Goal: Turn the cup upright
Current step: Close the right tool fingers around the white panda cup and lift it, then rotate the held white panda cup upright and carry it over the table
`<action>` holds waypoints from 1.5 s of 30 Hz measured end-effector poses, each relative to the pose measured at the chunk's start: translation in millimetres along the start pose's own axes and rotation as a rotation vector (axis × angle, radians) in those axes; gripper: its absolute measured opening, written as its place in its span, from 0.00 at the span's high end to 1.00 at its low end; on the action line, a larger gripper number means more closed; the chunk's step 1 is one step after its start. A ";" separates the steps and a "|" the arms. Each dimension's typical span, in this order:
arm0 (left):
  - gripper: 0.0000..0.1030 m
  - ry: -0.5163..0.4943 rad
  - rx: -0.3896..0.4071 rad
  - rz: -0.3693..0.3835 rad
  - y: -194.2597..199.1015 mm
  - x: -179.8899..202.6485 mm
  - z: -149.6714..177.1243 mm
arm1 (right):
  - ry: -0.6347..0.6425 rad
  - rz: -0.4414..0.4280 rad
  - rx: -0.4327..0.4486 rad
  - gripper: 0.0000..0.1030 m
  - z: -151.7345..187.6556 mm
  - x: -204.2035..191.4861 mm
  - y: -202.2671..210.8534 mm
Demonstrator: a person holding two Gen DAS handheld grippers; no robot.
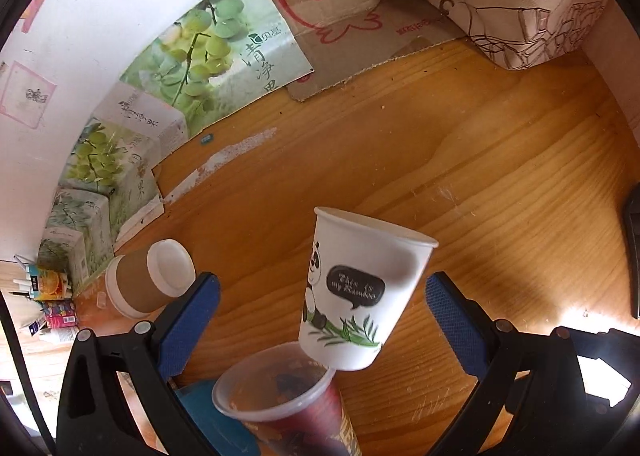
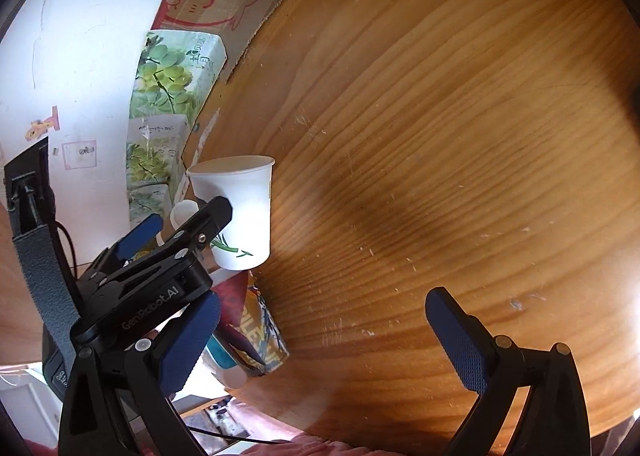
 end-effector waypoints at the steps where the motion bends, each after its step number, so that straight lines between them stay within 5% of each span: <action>1: 0.01 0.003 -0.004 0.000 -2.7 0.4 -0.7 | -0.001 -0.003 -0.007 0.00 -1.2 0.2 -2.0; 7: 0.02 0.009 -0.046 0.021 -16.0 5.7 -2.3 | 0.000 -0.006 -0.031 0.00 -6.8 0.7 -9.0; 18: 0.31 0.049 -0.088 0.033 -31.6 7.8 -2.4 | -0.011 0.010 -0.060 0.00 -6.2 2.5 -10.4; 24: 0.32 0.101 -0.073 0.069 -28.8 6.7 -5.8 | 0.001 0.030 -0.063 0.00 -1.9 0.8 -7.7; 45: 0.33 0.267 0.155 0.157 74.9 -28.8 31.4 | 0.109 0.140 0.018 0.00 51.6 -14.6 27.8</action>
Point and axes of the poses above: each gripper's, at about its wrist camera, not at the fingertips, and y roughly against the way its jaws point, x to its right, z to its underside, the point moved 8 cm from there along -y, roughly the way its jaws point, and after that the axes turned 1 degree about -z, right-handed, at the moved point
